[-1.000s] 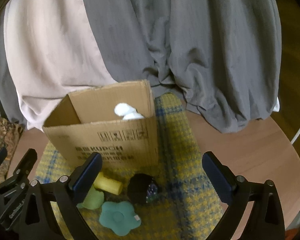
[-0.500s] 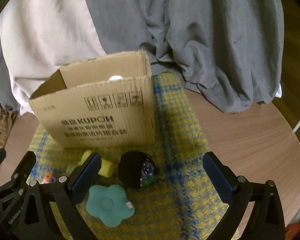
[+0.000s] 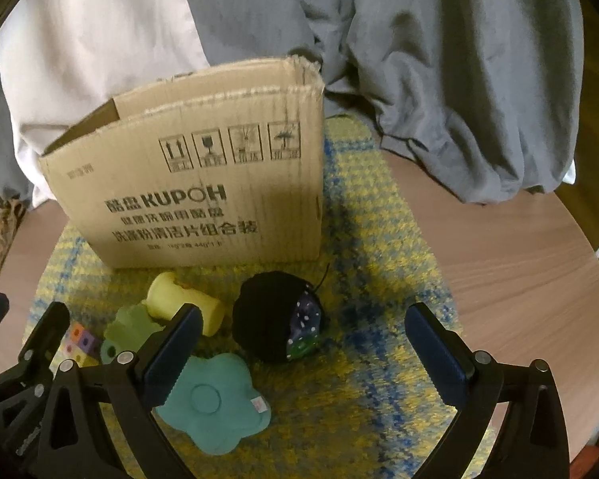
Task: Organize objects
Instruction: 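Move both tools back toward the remaining foam toys and black ball, then grasp the green foam shape with the left tool while the right tool grasps the black ball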
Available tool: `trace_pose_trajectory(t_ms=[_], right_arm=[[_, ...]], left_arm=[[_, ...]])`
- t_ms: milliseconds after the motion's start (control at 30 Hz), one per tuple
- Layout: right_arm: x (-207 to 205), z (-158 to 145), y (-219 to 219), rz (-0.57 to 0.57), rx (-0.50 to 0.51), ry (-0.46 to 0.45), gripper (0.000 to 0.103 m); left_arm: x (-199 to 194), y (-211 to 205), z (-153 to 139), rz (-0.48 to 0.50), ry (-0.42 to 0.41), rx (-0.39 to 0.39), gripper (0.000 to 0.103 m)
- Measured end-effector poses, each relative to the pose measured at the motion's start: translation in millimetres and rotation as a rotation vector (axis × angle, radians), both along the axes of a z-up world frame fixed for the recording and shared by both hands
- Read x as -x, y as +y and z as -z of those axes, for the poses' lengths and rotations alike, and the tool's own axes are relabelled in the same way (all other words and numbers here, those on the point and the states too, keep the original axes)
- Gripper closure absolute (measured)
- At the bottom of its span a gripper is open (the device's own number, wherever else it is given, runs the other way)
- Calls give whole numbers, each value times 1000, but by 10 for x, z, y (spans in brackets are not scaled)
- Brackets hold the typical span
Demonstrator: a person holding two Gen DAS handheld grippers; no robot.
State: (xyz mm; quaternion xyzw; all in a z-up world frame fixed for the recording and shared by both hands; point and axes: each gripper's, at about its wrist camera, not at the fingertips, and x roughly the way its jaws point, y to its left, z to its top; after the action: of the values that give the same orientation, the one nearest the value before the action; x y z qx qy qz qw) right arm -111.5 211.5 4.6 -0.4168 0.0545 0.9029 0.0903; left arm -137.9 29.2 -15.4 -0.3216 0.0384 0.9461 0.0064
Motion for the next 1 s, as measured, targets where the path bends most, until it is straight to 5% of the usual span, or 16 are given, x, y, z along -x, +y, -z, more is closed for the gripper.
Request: trace_pose_trajectory(t_ms=[433, 633, 733, 1000], right_arm=[[198, 261, -1, -8, 23, -64, 5], [301, 387, 29, -20, 54, -111, 23], [317, 424, 28, -44, 83, -118, 40], [201, 340, 85, -33, 65, -83, 42]], left_arm=[[71, -43, 130, -3, -32, -4, 0], [92, -37, 161, 2, -42, -2, 0], [108, -33, 173, 8, -48, -6, 0], [90, 68, 160, 43, -51, -23, 0]])
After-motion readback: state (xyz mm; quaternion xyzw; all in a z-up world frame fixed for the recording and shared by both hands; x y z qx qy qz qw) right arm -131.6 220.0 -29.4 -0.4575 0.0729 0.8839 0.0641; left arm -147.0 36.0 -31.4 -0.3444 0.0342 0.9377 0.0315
